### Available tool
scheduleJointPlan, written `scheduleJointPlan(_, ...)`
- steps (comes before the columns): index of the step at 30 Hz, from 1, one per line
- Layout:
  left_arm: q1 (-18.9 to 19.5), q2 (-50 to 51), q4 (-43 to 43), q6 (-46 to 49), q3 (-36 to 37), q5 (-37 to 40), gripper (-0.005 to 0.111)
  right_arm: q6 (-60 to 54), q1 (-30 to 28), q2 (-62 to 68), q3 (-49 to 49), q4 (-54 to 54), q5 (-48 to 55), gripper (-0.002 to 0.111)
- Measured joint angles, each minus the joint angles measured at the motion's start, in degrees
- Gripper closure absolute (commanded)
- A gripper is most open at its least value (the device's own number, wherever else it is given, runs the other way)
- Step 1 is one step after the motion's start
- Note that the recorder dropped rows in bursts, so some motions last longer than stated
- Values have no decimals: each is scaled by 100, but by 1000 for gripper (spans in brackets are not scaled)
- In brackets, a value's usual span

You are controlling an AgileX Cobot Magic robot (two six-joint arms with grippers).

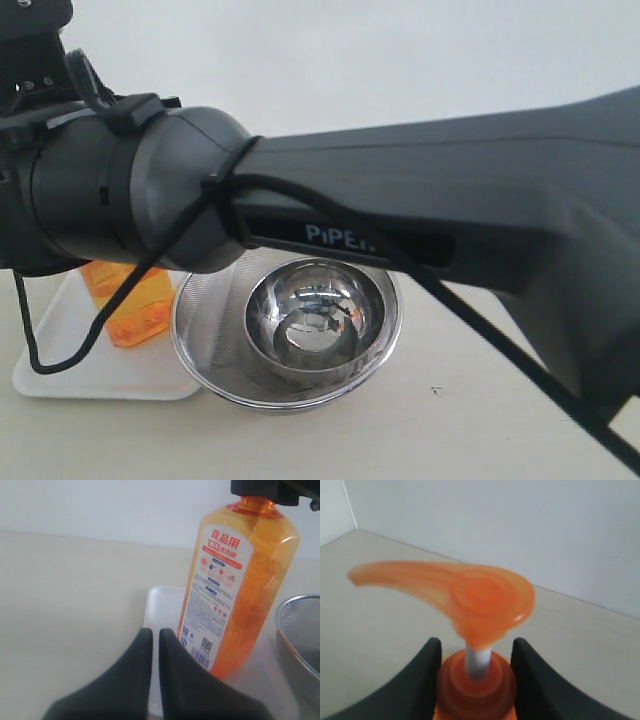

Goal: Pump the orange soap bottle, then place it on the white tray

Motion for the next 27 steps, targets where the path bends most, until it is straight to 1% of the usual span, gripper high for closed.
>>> scheduleJointPlan(2,0,0,0,0,0,0,102,-16,0,0,12,0,23,62)
scheduleJointPlan(3,0,0,0,0,0,0,102,-16,0,0,12,-11,23,57)
scheduleJointPlan(4,0,0,0,0,0,0,102,-16,0,-15,12,-70,23,54)
scheduleJointPlan(13,0,0,0,0,0,0,102,-5,21,-173,-12,-187,-115,54)
scheduleJointPlan(19,0,0,0,0,0,0,102,-193,167,-173,-12,-194,-184,54)
scheduleJointPlan(27,0,0,0,0,0,0,102,-437,406,-173,-12,-194,-962,54)
